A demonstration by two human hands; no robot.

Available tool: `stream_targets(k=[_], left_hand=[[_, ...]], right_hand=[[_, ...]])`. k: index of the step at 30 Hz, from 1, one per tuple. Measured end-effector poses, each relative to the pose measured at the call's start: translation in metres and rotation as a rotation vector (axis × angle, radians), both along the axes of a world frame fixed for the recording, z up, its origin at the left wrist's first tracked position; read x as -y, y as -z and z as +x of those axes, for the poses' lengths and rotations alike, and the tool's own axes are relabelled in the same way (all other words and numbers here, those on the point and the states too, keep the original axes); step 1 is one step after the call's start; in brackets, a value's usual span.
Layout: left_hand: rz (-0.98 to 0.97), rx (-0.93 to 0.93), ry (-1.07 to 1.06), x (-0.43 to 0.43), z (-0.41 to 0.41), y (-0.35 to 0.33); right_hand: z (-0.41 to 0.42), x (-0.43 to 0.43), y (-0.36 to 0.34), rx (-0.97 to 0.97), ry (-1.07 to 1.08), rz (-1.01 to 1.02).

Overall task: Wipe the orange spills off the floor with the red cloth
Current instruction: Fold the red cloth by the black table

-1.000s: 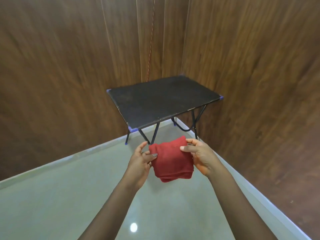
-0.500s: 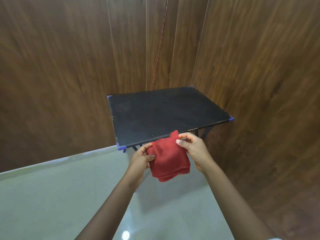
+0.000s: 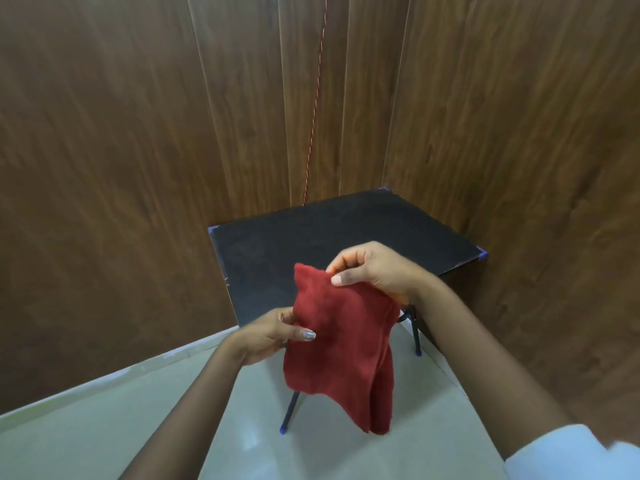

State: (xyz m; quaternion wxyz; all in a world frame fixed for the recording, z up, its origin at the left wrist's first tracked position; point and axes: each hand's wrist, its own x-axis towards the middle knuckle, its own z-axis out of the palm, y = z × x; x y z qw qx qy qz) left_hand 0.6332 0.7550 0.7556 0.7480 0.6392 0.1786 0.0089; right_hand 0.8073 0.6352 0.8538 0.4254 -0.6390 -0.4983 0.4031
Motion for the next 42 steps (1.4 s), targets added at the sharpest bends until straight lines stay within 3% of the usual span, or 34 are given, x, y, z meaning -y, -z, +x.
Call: stream_targets(k=[3,7,10,14,16,18,20,22,28,32,35,37,39,42], left_hand=[[-0.163,0.082,-0.027,-0.016,0.003,-0.012],[-0.388,0.248,-0.277,-0.025,0.010,-0.028],[-0.497,0.220,-0.405,-0.034,0.017,-0.032],[-0.560,0.202,-0.491,-0.056,0.026,-0.031],[-0.565,0.261,-0.528,-0.065,0.032,-0.027],[-0.530,0.361,-0.568,-0.072,0.038,-0.026],[-0.515,0.380,-0.583,-0.079,0.043,-0.025],[-0.490,0.271,-0.562,-0.089,0.044,-0.025],[-0.246,0.135,-0.593,-0.112,0.042,-0.022],[-0.237,0.189,-0.656,-0.115,0.043,-0.019],[-0.276,0.236,-0.706,-0.116,0.046,-0.014],[-0.257,0.196,-0.715,-0.116,0.049,-0.012],[-0.188,0.095,-0.756,-0.121,0.052,-0.011],[-0.120,-0.016,-0.850,-0.126,0.051,-0.006]], right_hand=[[0.017,-0.031,-0.006,-0.038,0.088,-0.004],[0.042,-0.059,0.008,-0.065,0.196,-0.047],[0.046,-0.070,0.039,-0.152,0.348,-0.028],[0.035,-0.076,0.107,-0.631,0.532,-0.282],[0.031,-0.080,0.131,-0.948,0.498,-0.325],[0.033,-0.083,0.134,-1.094,0.424,-0.306],[0.037,-0.087,0.127,-1.077,0.335,-0.244],[0.048,-0.094,0.119,-1.019,0.264,-0.181],[0.079,-0.116,0.100,-0.664,0.266,-0.047],[0.086,-0.133,0.095,-0.755,0.340,0.021],[0.080,-0.139,0.112,-0.874,0.277,-0.171],[0.070,-0.144,0.120,-0.932,0.221,-0.252],[0.070,-0.152,0.120,-1.013,0.237,-0.182],[0.078,-0.156,0.105,-0.822,0.264,-0.161]])
